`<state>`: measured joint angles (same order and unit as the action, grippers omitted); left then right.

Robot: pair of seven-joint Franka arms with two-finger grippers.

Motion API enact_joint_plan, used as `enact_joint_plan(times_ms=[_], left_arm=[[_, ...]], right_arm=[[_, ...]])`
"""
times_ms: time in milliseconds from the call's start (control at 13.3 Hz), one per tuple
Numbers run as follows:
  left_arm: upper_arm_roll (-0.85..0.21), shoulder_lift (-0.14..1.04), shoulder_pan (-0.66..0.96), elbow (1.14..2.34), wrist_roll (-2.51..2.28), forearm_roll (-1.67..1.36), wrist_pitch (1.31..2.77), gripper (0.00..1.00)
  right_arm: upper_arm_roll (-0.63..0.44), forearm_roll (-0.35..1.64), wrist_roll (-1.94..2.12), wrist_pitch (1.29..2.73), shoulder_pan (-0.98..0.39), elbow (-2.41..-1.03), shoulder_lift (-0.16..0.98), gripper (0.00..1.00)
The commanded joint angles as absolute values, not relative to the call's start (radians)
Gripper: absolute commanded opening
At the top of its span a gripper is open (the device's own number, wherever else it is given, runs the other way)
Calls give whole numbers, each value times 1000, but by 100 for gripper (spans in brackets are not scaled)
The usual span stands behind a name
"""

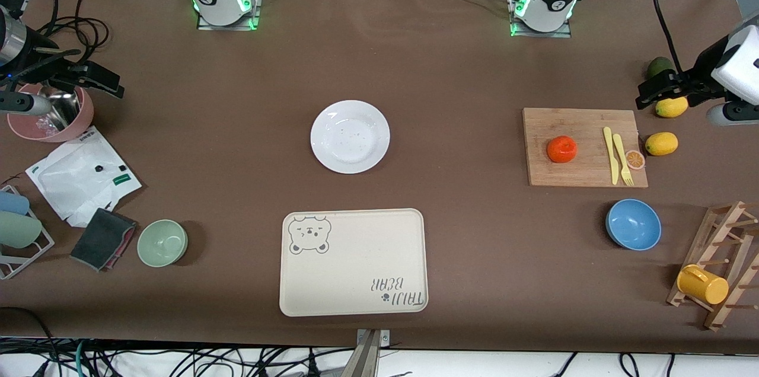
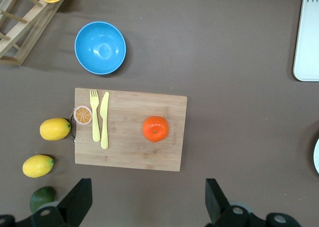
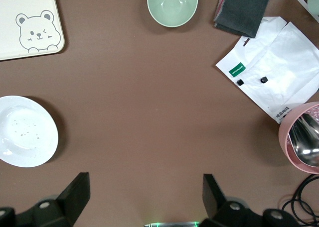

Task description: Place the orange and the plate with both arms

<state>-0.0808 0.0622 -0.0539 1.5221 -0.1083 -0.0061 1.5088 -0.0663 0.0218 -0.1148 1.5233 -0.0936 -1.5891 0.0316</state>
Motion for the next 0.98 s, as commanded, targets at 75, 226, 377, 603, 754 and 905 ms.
enact_joint_plan(times_ms=[75,226,377,603,754,905], left_arm=[[-81,54,-60,1520,-80,-8,1499,100],[-83,52,-60,1520,-80,-11,1499,100],[-81,52,-60,1520,-80,-11,1499,100],[-81,52,-61,1520,-81,-11,1497,100],[-81,49,-61,1520,-81,-11,1468,100],[-83,46,-60,1520,-81,-11,1439,100]], right_arm=[[-67,29,-118,1513,-97,-1588,28,100],[-69,31,-112,1513,-95,-1588,28,100],[-69,31,-114,1513,-97,-1588,28,100],[-69,29,-114,1513,-97,-1588,28,100],[-69,29,-114,1513,-97,-1588,28,100],[-69,31,-110,1513,-97,-1588,28,100]])
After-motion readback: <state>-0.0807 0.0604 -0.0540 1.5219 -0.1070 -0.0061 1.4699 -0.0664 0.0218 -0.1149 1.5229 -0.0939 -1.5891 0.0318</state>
